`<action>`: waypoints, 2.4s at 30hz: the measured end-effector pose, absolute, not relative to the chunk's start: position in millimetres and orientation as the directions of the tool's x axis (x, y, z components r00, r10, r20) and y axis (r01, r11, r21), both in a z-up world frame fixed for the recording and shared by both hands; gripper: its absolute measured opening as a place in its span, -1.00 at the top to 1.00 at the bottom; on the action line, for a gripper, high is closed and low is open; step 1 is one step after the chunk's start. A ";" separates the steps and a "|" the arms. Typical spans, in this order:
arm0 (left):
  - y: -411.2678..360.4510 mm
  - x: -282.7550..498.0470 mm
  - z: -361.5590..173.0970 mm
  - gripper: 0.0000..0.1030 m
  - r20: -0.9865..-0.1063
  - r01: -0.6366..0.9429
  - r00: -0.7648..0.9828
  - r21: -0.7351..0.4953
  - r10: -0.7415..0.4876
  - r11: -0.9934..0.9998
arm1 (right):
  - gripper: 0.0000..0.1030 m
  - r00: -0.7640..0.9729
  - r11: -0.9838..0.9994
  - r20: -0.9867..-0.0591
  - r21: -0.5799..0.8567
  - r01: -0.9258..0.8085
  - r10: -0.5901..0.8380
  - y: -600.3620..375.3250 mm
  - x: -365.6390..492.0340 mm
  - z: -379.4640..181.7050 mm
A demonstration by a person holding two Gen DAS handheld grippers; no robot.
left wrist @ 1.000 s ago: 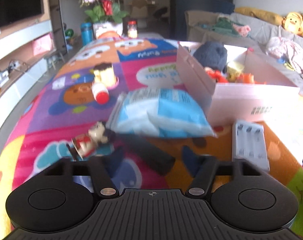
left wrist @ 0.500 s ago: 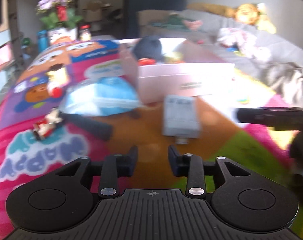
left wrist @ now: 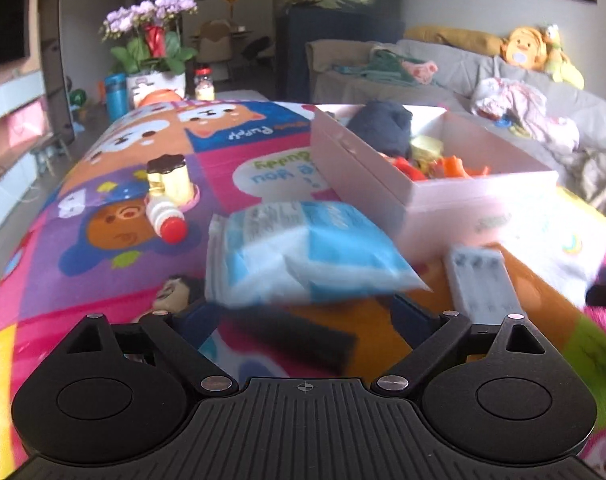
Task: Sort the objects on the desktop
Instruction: 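Grasp the black foam tube with the left gripper and lift it, then grasp the white battery charger with the right gripper while the left gripper holds the tube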
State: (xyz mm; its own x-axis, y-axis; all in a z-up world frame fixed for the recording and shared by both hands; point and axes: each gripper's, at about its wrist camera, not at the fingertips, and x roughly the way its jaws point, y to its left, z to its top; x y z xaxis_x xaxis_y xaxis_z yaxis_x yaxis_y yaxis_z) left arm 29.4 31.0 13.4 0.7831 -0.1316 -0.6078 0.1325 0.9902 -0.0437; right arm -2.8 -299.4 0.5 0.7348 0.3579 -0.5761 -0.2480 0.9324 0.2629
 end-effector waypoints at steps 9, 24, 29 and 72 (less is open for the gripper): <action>32.4 16.6 9.0 -0.92 -0.602 0.308 0.721 -0.163 -0.342 0.937 | -1.00 0.713 0.935 -0.606 0.259 -0.241 0.351 -296.8 2.4 -2.4; -10.4 -6.4 6.6 -0.93 -0.648 0.214 0.725 -0.110 -0.233 0.971 | -1.00 0.702 0.940 -0.625 0.239 -0.244 0.341 -293.9 5.4 -3.7; -14.8 -14.0 7.3 -0.55 -0.639 0.170 0.754 -0.033 -0.151 0.985 | -1.00 0.695 0.949 -0.648 0.176 -0.261 0.311 -284.3 5.0 -3.8; 6.5 -47.3 6.0 -0.85 -0.634 0.112 0.765 -0.047 -0.117 0.993 | 0.06 0.639 0.903 -0.697 0.028 -0.430 0.325 -182.0 40.6 6.0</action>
State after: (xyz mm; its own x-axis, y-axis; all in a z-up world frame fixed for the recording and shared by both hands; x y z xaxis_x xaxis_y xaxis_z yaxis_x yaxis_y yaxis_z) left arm -47.3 6.5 6.0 0.7649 -0.1165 -0.6335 0.1122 0.9926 -0.0471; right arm 40.6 -182.0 6.0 0.6386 0.3254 -0.6974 -0.4297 0.9026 0.0278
